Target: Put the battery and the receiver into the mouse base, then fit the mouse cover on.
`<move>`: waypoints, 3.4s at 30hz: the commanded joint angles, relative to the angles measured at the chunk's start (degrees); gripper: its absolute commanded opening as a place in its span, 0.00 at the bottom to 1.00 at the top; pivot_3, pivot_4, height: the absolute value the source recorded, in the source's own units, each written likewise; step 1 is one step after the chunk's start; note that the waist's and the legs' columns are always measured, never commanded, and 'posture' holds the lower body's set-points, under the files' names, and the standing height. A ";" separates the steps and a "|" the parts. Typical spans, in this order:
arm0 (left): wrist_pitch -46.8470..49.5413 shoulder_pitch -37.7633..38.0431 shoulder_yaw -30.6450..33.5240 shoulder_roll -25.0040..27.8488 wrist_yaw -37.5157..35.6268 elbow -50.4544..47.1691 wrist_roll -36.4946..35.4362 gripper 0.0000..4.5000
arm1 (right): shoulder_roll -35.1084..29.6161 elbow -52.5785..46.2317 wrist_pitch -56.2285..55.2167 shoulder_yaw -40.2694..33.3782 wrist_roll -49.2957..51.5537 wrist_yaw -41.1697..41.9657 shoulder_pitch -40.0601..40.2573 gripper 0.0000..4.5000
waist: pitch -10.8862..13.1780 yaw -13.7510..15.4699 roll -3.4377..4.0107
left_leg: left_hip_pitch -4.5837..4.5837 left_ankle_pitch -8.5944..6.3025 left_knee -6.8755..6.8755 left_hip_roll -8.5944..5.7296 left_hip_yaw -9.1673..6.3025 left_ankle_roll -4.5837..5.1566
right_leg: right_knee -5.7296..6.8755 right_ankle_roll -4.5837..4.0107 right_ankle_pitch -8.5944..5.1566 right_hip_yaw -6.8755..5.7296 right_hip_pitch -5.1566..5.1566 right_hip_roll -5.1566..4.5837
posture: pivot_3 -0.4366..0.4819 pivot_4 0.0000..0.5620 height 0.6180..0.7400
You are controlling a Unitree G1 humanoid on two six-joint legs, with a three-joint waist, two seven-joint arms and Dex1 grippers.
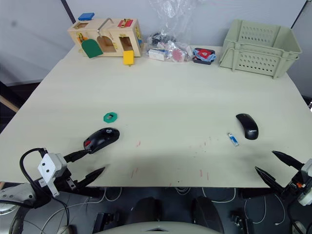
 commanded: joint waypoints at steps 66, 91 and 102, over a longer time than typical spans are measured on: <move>-1.75 -38.69 -17.62 9.96 -13.91 35.48 8.53 0.99 | -0.82 -2.18 -8.70 6.45 7.12 22.08 -5.04 1.00 | 0.01 0.15 -0.12 | 0.10 0.03 0.16 -0.03 -0.16 0.04 | 0.01 0.01 0.01 -0.29 0.32 0.08 | 0.48 0.27 1.00; -4.11 -38.78 -16.23 12.55 -18.50 38.35 6.52 0.66 | -0.86 1.64 -11.13 7.27 6.51 23.67 -7.69 1.00 | 0.00 0.07 -0.06 | 0.17 0.03 0.21 0.01 -0.20 0.04 | 0.15 0.01 0.00 -0.27 0.32 0.11 | 0.48 0.27 1.00; 7.14 -47.56 -21.87 11.14 -19.38 19.75 5.03 0.66 | -0.79 1.12 -9.88 7.57 7.66 23.22 -8.31 1.00 | 0.05 0.56 -0.07 | 0.06 0.04 0.32 -0.07 -0.14 0.04 | 0.12 0.01 0.00 -0.31 0.37 0.06 | 0.48 0.27 1.00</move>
